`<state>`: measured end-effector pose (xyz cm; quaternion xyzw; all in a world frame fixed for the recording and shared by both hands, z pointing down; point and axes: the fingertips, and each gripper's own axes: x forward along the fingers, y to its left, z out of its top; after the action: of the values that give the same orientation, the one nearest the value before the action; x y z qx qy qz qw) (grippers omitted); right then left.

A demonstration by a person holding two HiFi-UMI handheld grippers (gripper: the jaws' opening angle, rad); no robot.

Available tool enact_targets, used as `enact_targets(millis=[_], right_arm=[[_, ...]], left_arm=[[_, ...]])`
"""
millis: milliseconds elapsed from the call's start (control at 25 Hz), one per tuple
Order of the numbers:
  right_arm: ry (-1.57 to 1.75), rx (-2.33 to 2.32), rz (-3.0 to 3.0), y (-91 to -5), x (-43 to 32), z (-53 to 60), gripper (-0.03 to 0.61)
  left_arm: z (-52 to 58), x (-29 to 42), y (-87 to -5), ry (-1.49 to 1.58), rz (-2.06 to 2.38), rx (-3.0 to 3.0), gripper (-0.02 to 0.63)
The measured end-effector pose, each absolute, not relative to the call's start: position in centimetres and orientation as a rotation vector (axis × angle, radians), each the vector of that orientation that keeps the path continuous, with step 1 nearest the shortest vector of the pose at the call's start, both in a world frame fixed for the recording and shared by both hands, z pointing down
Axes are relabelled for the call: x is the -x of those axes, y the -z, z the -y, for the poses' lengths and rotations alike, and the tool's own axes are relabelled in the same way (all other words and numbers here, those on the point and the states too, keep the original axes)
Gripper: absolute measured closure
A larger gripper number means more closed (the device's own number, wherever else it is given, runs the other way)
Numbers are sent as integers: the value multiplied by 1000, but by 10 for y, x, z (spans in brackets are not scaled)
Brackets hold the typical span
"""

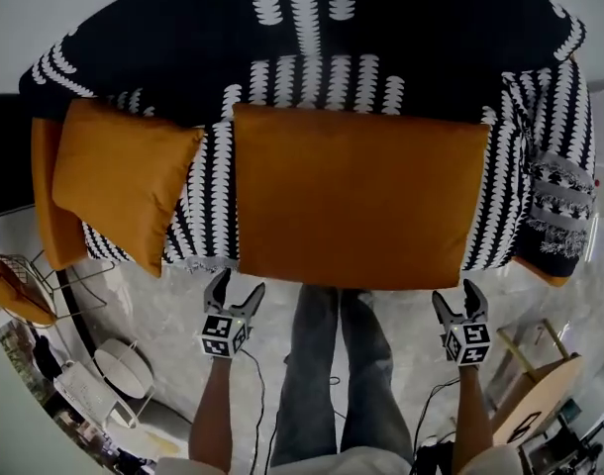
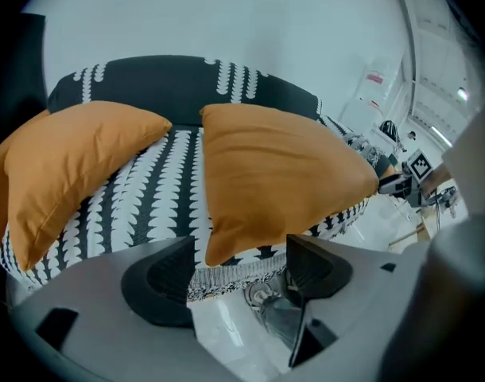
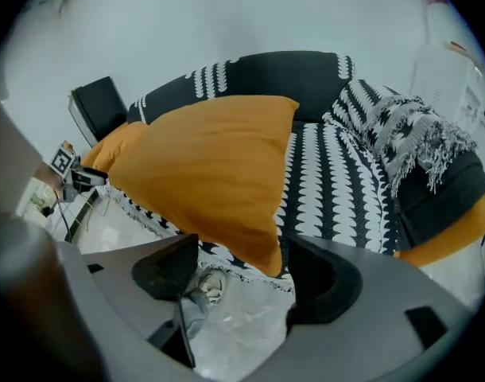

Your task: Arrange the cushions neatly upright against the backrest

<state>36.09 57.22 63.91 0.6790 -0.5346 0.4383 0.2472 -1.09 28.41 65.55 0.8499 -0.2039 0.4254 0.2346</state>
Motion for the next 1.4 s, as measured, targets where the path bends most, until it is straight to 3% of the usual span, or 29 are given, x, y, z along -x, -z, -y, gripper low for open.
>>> enact_targets(millis=[280,360,560,760,1160,1400], right_arm=[[-1058,-1664,1476,-670,-362,-551,246],[-1026,-1635,1490,-670,-358,-543,328],[-1106,-1746,1514,-653,-359,-536,445],[-1062,-1876,1559,-606,-375,-519,456],[-758,-2187,1691,-459,-467,-410,446],[-608,-2297,1767,-405,-536,-323,434]], left_arm=[[-287,0,-694,-1312,460,-2372,265],[-286,-5,-698,-1343,412,-2354,269],[-287,-14,-677,-1286,380,-2396,415],[-276,-28,-630,-1144,394,-2476,459],[-173,-113,-469,-731,428,-2770,458],[-75,-184,-414,-572,492,-2840,451]])
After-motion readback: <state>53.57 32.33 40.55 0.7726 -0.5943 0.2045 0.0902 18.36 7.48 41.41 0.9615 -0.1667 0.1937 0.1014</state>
